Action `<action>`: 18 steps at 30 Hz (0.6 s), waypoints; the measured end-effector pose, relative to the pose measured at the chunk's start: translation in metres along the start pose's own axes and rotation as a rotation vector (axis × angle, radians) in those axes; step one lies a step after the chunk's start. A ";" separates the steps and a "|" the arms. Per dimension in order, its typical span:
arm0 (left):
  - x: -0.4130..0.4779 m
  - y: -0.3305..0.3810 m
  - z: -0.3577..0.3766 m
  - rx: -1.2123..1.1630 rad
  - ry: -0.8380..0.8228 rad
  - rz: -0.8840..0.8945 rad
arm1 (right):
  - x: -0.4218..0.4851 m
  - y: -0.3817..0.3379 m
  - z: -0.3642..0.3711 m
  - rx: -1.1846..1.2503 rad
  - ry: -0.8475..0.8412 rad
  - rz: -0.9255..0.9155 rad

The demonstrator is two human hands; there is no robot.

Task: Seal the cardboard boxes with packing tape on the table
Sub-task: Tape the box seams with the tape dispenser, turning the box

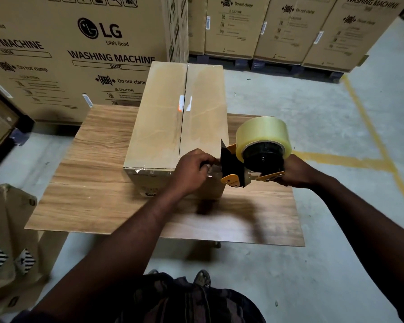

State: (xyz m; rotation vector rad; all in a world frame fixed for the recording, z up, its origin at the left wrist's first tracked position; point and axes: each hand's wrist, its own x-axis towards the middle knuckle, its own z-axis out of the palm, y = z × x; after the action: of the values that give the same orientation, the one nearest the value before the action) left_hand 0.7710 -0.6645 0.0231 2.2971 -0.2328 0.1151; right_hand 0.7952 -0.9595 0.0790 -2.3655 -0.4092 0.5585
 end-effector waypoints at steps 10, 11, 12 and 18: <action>-0.001 -0.003 -0.001 -0.026 -0.035 0.000 | -0.011 0.041 -0.027 -0.150 -0.017 0.186; -0.001 -0.003 -0.001 -0.029 -0.035 -0.004 | -0.009 0.045 -0.025 -0.175 -0.031 0.193; -0.001 -0.003 -0.001 -0.034 -0.036 -0.010 | -0.006 0.047 -0.022 -0.195 -0.044 0.190; 0.002 -0.002 0.001 -0.035 -0.049 -0.020 | 0.008 0.025 0.001 -0.144 -0.082 0.212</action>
State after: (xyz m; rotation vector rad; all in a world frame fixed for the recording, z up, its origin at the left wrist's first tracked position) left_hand 0.7730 -0.6647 0.0213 2.2691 -0.2349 0.0437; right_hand 0.8051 -0.9733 0.0592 -2.5486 -0.2433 0.7483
